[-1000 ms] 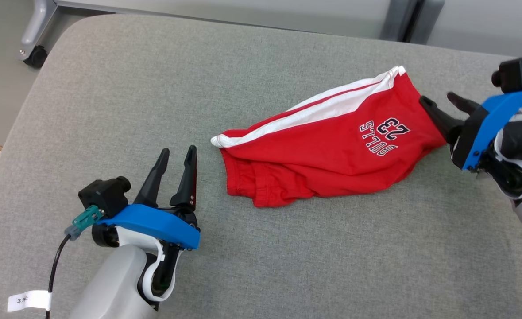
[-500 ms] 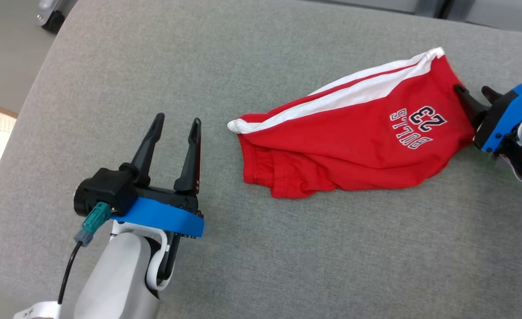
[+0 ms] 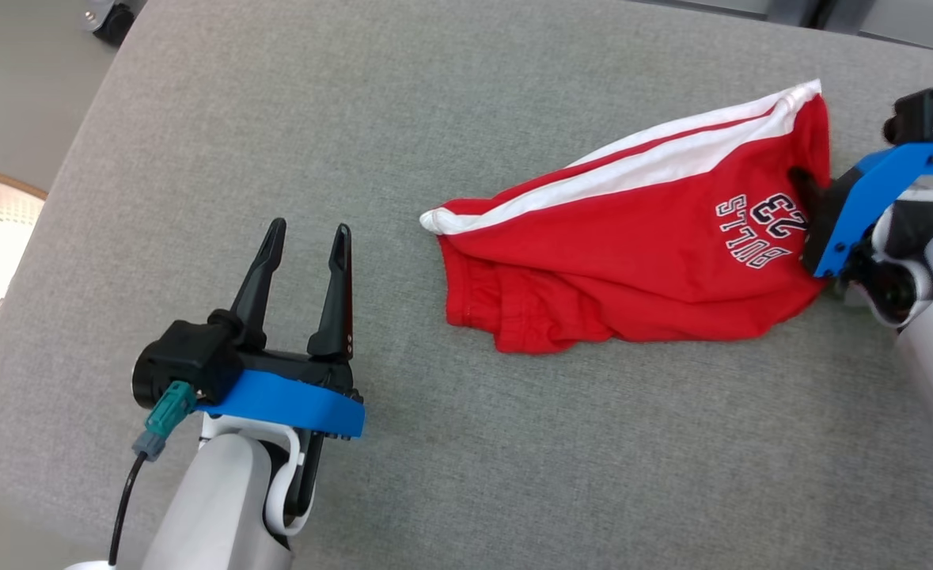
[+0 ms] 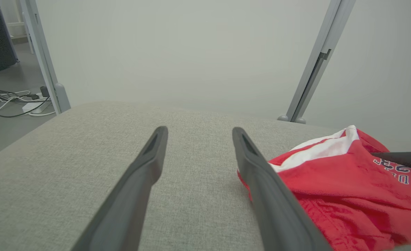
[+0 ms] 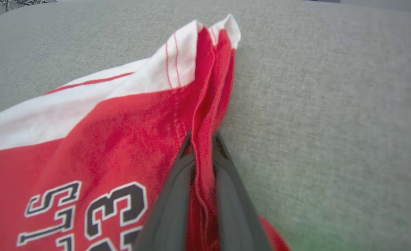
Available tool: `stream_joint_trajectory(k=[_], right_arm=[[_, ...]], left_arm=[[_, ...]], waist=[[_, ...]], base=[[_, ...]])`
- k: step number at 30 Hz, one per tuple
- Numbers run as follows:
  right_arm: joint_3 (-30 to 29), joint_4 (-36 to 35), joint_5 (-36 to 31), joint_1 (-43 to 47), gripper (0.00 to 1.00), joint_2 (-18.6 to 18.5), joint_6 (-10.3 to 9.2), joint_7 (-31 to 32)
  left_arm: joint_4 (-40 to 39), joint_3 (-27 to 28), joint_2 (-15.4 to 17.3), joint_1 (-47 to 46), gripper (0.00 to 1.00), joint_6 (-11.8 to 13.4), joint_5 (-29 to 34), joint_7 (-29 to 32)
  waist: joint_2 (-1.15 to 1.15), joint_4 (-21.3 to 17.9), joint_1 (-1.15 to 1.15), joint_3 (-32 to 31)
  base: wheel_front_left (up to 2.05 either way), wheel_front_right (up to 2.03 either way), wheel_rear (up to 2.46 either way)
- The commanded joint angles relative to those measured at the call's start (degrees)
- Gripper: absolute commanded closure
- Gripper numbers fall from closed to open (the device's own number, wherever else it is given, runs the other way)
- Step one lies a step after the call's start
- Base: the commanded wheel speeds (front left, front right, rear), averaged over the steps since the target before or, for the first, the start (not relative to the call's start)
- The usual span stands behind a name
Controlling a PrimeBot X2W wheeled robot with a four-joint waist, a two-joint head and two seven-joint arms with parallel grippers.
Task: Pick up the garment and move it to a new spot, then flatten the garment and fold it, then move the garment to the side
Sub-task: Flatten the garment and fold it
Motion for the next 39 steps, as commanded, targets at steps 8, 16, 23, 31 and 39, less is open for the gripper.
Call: stream_joint_trajectory(k=[8,16,23,31,39], right_arm=[[-0.94,-7.10,3.06,6.87,1.00,-1.97,0.09,-4.86],[-6.57,-10.74,2.62,14.49,1.00,-6.41,0.09,-7.42],[-13.38,-10.03,-3.83,16.76,1.00,-7.01,0.10,-7.97],[-16.38,-14.40,-12.44,13.92,1.00,-0.45,0.10,-1.92],[-13.90,-19.68,-19.07,12.82,1.00,9.46,0.10,5.93]], left_arm=[[0.46,-0.26,1.63,2.21,0.00,-0.51,-0.56,-0.23],[0.95,-0.43,3.32,4.49,0.00,-0.34,-0.94,-0.24],[1.27,-0.83,4.40,5.62,0.00,-0.35,-1.04,-0.25],[1.73,-1.94,4.50,6.02,0.00,-0.35,-1.86,-0.24],[1.94,-3.66,4.44,5.26,0.00,-0.35,-2.89,-0.24]], waist=[[0.00,-4.75,0.00,-4.20],[0.00,-8.67,0.00,-7.77],[0.00,-9.97,0.00,-9.60],[0.00,-9.70,0.00,-10.71],[0.00,-6.68,0.00,-10.72]], base=[[0.00,0.00,0.00],[0.00,0.00,0.00],[0.00,0.00,0.00],[0.00,0.00,0.00],[0.00,0.00,0.00]])
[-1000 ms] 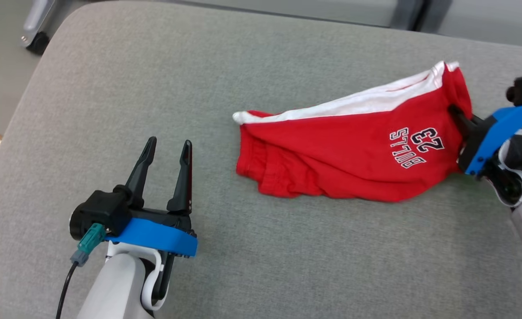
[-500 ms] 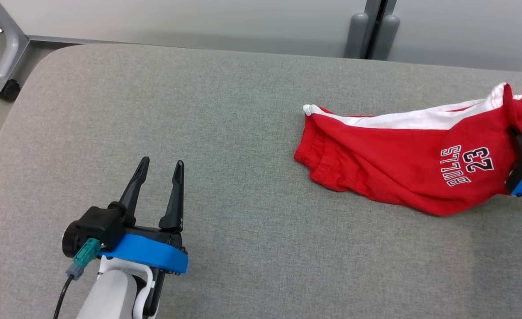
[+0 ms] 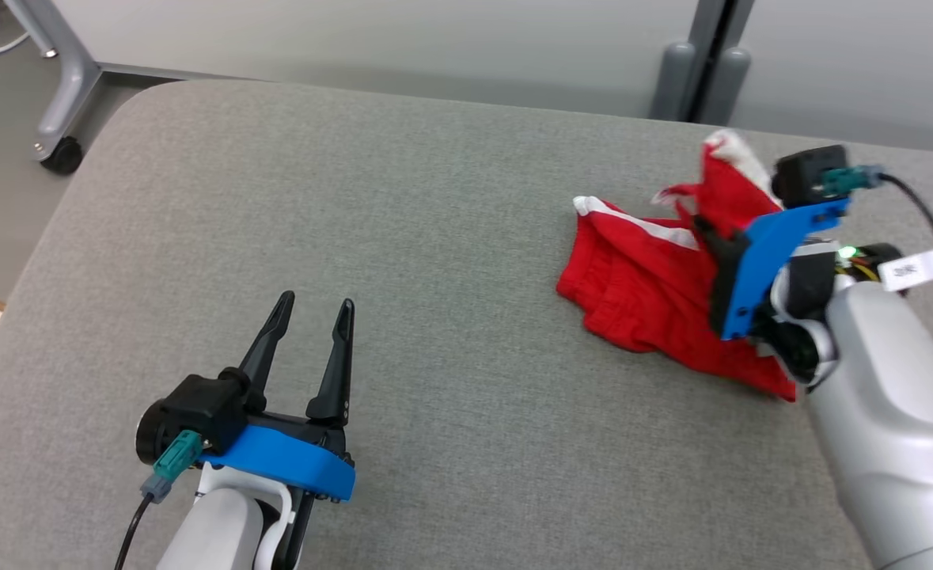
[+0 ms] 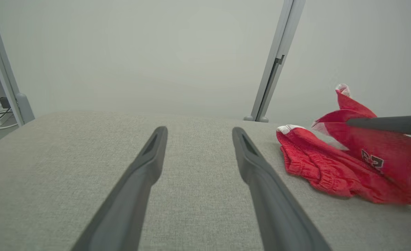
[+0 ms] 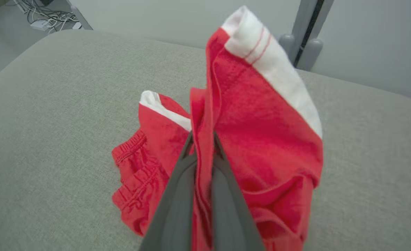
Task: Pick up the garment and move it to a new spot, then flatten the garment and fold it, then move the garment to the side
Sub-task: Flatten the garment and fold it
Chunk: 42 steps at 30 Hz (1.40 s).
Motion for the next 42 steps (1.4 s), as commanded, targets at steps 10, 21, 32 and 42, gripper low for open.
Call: stream_joint_trajectory(k=[10,21,32,42], right_arm=[[-0.98,5.49,-4.02,-3.21,1.00,7.62,0.03,3.28],[-1.57,-0.26,10.42,-5.05,0.00,8.97,0.03,-3.88],[-2.27,-8.61,6.67,2.78,0.00,-1.17,0.03,-7.73],[-0.67,-3.14,-5.89,10.03,1.00,-1.64,0.03,-10.23]], left_arm=[[-0.22,-1.10,-0.55,-1.22,0.00,-0.04,-0.73,-0.24],[-0.03,0.83,-0.28,-0.22,0.00,-0.05,-0.40,-0.24],[-0.24,2.25,0.30,1.60,0.00,-0.05,0.09,-0.25],[-0.15,0.67,0.89,-0.48,0.00,-0.05,-0.18,-0.24]], waist=[[0.00,4.77,0.00,2.57],[0.00,3.33,0.00,1.41],[0.00,-1.78,0.00,-2.25],[0.00,-1.74,0.00,-0.41]], base=[[0.00,0.00,0.00],[0.00,0.00,0.00],[0.00,0.00,0.00],[0.00,0.00,0.00]])
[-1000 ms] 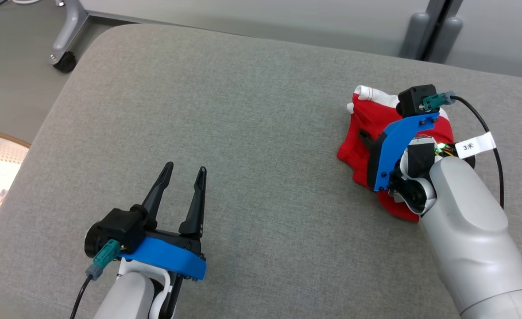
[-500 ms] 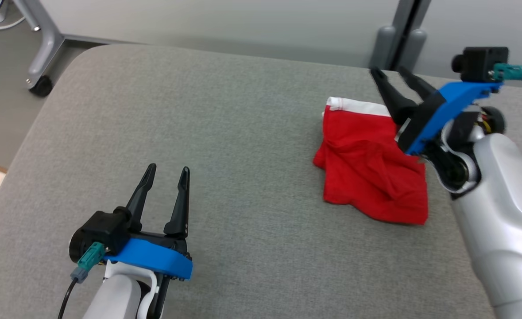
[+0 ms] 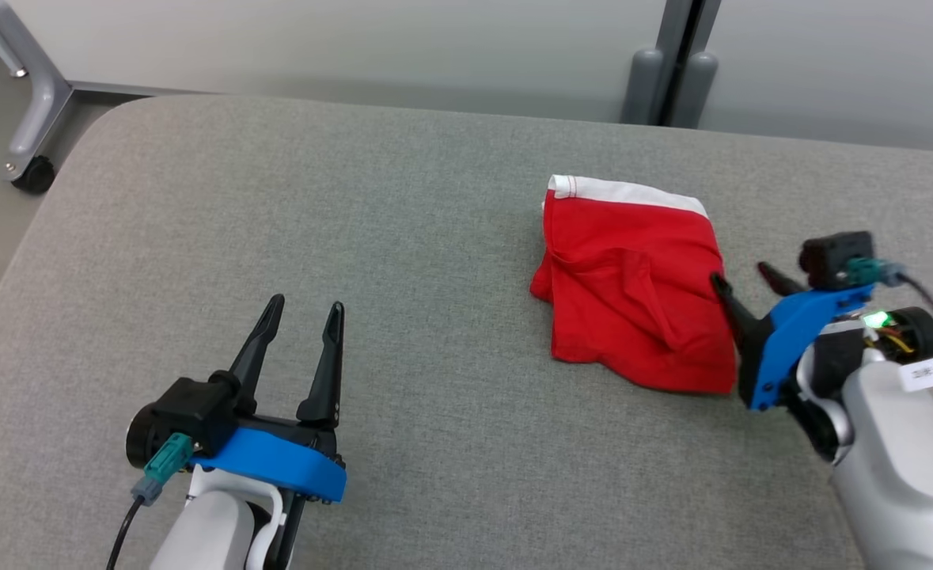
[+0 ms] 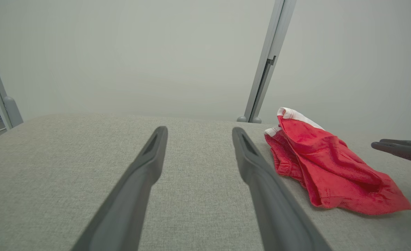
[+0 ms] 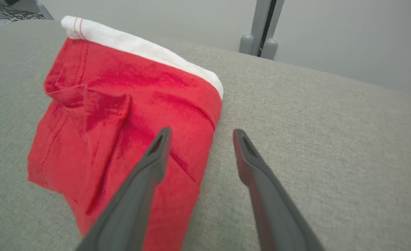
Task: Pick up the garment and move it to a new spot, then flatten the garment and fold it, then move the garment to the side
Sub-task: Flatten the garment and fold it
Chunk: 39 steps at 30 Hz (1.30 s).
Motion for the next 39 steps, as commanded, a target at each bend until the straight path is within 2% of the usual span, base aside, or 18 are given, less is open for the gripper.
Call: stream_joint_trajectory(k=[1,6,11,15,19,20,21,22,27,30,34,39], right_arm=[[0.69,0.46,-0.76,0.17,1.00,0.51,0.03,-0.40],[6.26,3.54,-3.84,-1.30,1.00,2.88,0.02,0.47],[14.06,2.96,-1.00,-0.66,1.00,5.58,0.03,2.71],[21.79,-2.58,7.29,2.22,1.00,7.76,0.03,5.98],[25.14,-11.66,15.96,5.00,1.00,6.56,0.02,5.83],[24.64,-13.92,17.10,5.73,0.83,6.02,0.02,4.55],[23.76,-15.90,18.00,6.57,0.50,5.61,0.02,3.08],[22.14,-17.53,18.48,7.49,0.00,5.15,0.02,1.23],[10.94,-22.81,15.42,13.25,0.00,4.45,0.03,-6.70],[3.49,-25.27,11.15,17.17,0.00,5.83,0.03,-9.51],[-4.18,-27.63,5.32,21.68,0.00,6.98,0.03,-10.12],[-10.14,-29.91,0.46,25.22,0.00,8.41,0.03,-9.52]], left_arm=[[-0.04,-0.04,0.40,-1.22,0.00,-0.05,-0.19,-0.24],[-0.03,-0.10,0.89,-1.89,0.00,-0.05,-0.25,-0.25],[0.23,0.26,1.00,-1.52,0.00,-0.05,-0.33,-0.24],[0.31,0.98,1.07,-0.24,0.00,-0.05,-0.30,-0.24],[0.19,2.26,1.03,0.42,0.00,-0.05,0.12,-0.24],[0.16,2.55,1.06,0.58,0.00,-0.05,0.14,-0.25],[0.18,3.02,1.07,0.77,0.00,-0.03,0.24,-0.24],[0.21,3.45,1.04,1.06,0.00,-0.02,0.39,-0.25],[0.32,5.34,0.92,2.92,0.00,0.19,1.15,-0.25],[0.42,6.52,1.20,4.18,0.00,0.25,1.50,-0.25],[0.78,7.99,1.31,5.82,0.00,0.28,1.84,-0.25],[0.99,9.89,1.40,7.67,0.00,0.45,2.18,-0.24]], waist=[[0.00,0.46,0.00,0.45],[0.00,1.45,0.00,1.18],[0.00,1.78,0.00,0.82],[0.00,1.02,0.00,-0.02],[0.00,-0.37,0.00,-1.05],[0.00,-0.82,0.00,-1.34],[0.00,-1.32,0.00,-1.64],[0.00,-1.78,0.00,-1.94],[0.00,-4.53,0.00,-3.83],[0.00,-6.47,0.00,-4.95],[0.00,-8.47,0.00,-6.41],[0.00,-10.71,0.00,-8.16]], base=[[0.00,0.00,0.00],[0.00,0.00,0.00],[0.00,0.00,0.00],[0.00,0.00,0.00],[0.00,0.00,0.00],[0.00,0.00,0.00],[0.00,0.00,0.00],[0.00,0.00,0.00],[0.00,0.00,0.00],[0.00,0.00,0.00],[0.00,0.00,0.00],[0.00,0.00,0.00]])
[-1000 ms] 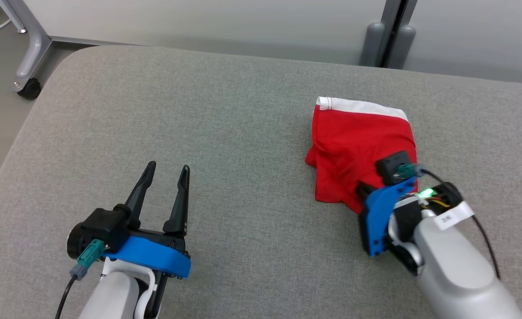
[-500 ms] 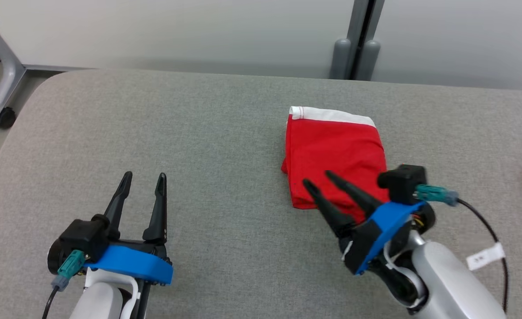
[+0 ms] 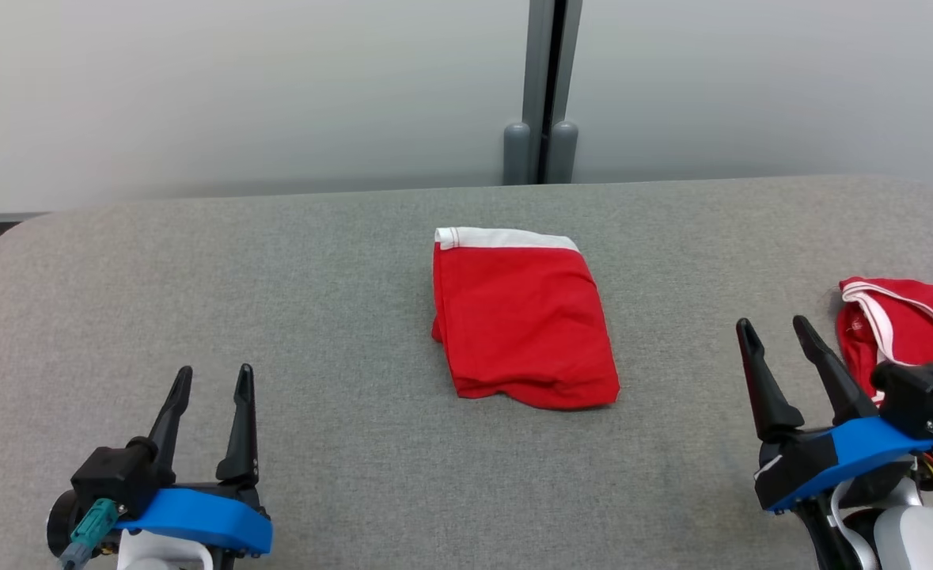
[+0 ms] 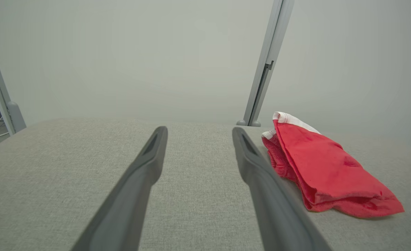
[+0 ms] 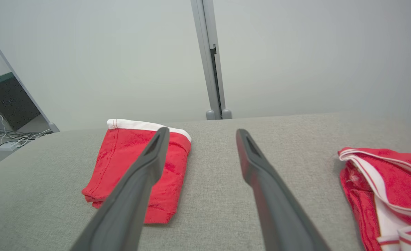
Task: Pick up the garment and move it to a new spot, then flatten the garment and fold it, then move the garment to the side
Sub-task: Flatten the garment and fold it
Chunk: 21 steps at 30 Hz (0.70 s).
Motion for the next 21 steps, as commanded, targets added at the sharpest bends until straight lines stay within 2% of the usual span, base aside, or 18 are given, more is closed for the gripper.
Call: stream_joint_trajectory(k=[1,8,21], right_arm=[[-0.85,-0.75,-0.87,1.48,0.00,0.54,0.03,0.27],[-1.46,-0.86,-2.29,4.08,0.00,0.90,0.03,0.83],[-0.01,1.43,-2.00,4.53,0.00,0.93,0.03,-1.00]], left_arm=[[0.25,0.52,0.16,0.58,0.00,0.12,0.24,-0.25],[0.83,3.68,0.18,1.91,0.00,0.78,0.44,-0.26],[2.52,4.62,-0.12,1.42,0.00,0.67,1.10,-0.25]], waist=[[0.00,-1.15,0.00,-1.17],[0.00,-2.70,0.00,-2.92],[0.00,-3.44,0.00,-3.29]], base=[[0.00,0.00,0.00],[0.00,0.00,0.00],[0.00,0.00,0.00]])
